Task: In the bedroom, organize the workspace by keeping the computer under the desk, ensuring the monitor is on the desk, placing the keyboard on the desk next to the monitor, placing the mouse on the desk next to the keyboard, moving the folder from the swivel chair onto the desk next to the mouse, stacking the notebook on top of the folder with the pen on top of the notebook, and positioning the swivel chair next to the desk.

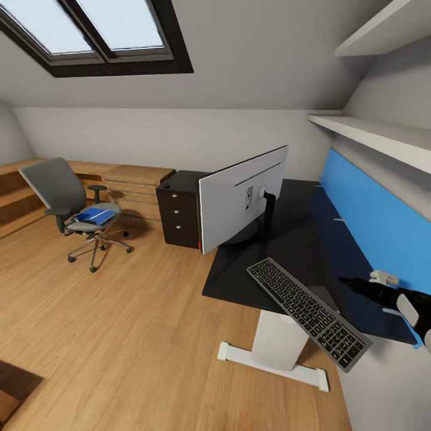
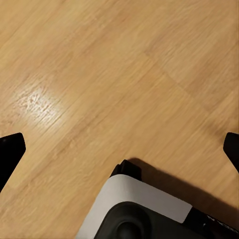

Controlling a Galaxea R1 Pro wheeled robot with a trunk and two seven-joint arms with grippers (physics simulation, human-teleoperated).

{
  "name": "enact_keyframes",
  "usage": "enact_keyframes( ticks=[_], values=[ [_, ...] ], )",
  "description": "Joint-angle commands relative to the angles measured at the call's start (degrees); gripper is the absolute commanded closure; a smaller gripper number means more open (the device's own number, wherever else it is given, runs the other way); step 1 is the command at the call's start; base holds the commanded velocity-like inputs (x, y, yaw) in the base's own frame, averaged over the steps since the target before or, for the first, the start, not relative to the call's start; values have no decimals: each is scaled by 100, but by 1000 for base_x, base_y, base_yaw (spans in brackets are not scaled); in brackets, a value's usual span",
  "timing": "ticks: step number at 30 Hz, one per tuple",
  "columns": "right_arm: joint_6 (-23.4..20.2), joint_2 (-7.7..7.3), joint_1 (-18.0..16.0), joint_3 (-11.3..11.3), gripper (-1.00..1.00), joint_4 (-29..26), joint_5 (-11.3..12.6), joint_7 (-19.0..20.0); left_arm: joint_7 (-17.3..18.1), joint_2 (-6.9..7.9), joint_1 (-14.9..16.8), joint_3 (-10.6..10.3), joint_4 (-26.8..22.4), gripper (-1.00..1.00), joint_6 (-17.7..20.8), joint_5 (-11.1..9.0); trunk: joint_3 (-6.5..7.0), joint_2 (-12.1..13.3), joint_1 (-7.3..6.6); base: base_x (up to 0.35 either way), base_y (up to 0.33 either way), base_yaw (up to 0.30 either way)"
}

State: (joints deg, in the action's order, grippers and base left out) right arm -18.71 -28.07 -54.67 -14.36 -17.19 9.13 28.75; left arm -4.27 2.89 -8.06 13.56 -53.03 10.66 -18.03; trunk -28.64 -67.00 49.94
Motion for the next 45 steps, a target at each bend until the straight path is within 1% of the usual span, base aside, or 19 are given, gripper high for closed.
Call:
enact_keyframes(
  ticks=[1,6,7,10,12,14,15,20,23,25,26,27,31,34,37,38,39,41,45],
  values=[
    [-53,-2,10,-25,-100,-8,46,71,-30,2,-3,-8,-16,-100,33,-60,-5,-4,1,0,0,0],
    [-42,-10,51,-24,-100,-11,57,211,-30,1,-3,-10,-8,-100,33,-60,-5,-4,1,0,0,0],
    [76,-1,66,-23,-100,-43,69,-80,-30,1,-3,-11,61,-100,33,-58,-5,-4,1,0,0,0],
    [206,17,68,-23,-100,-138,79,-394,-30,1,-3,-11,80,-100,32,-55,-5,-4,1,0,0,0],
    [350,108,70,-23,-100,-235,77,-744,-30,1,-3,-11,90,-100,32,-30,-5,-4,1,0,0,0],
    [477,217,70,-21,-100,-287,67,-1028,-34,1,-3,-11,93,-100,32,11,-5,-4,1,0,0,0],
    [651,351,70,-14,-100,-345,56,-1379,-36,1,-3,-11,96,-100,32,57,-5,-4,1,0,0,0],
    [1233,731,71,11,-100,-570,-18,-2382,-38,1,-3,-11,98,-100,32,129,-5,-4,1,0,0,0],
    [1432,926,71,19,-100,-744,-97,-2732,-39,1,-3,-11,99,-100,32,147,-5,-4,1,0,0,0],
    [1392,1182,71,18,-100,-1161,-141,-2912,-39,-8,-3,-11,99,-100,32,153,-5,-4,1,0,0,0],
    [1318,1282,71,17,-100,-1337,-153,-2954,-39,-11,-3,-11,99,-100,32,156,-5,-4,1,0,0,0],
    [1145,1483,81,13,-100,-1689,-175,-3024,-39,-16,-3,-10,100,-100,32,161,-5,-4,1,0,0,0],
    [803,1926,317,7,-100,-2580,-203,-3177,-39,-22,-3,-8,100,-100,32,166,-5,-4,1,0,0,0],
    [592,2111,621,5,-100,-3183,-182,-3251,-39,-23,-3,-7,100,-100,32,167,-5,-4,1,0,0,0],
    [-81,2327,1172,4,-100,-4263,-78,-3297,-37,-24,-3,-9,100,-100,32,168,-5,-4,1,0,0,0],
    [-303,2389,1333,4,-100,-4598,-24,-3302,-36,-24,-3,-10,100,-100,32,168,-5,-4,1,0,0,0],
    [-752,2529,1687,2,-100,-5306,118,-3310,-34,-28,-3,-9,100,-100,32,168,-5,-4,1,0,0,0],
    [-1158,2663,2043,-11,-100,-5976,290,-3314,-33,-30,-3,-8,100,-100,32,168,-5,-4,1,0,0,0],
    [-1810,2813,2626,-147,-100,-6756,679,-3319,-31,-39,-3,-6,100,-100,32,168,-5,-4,1,0,0,0]
  ],
)
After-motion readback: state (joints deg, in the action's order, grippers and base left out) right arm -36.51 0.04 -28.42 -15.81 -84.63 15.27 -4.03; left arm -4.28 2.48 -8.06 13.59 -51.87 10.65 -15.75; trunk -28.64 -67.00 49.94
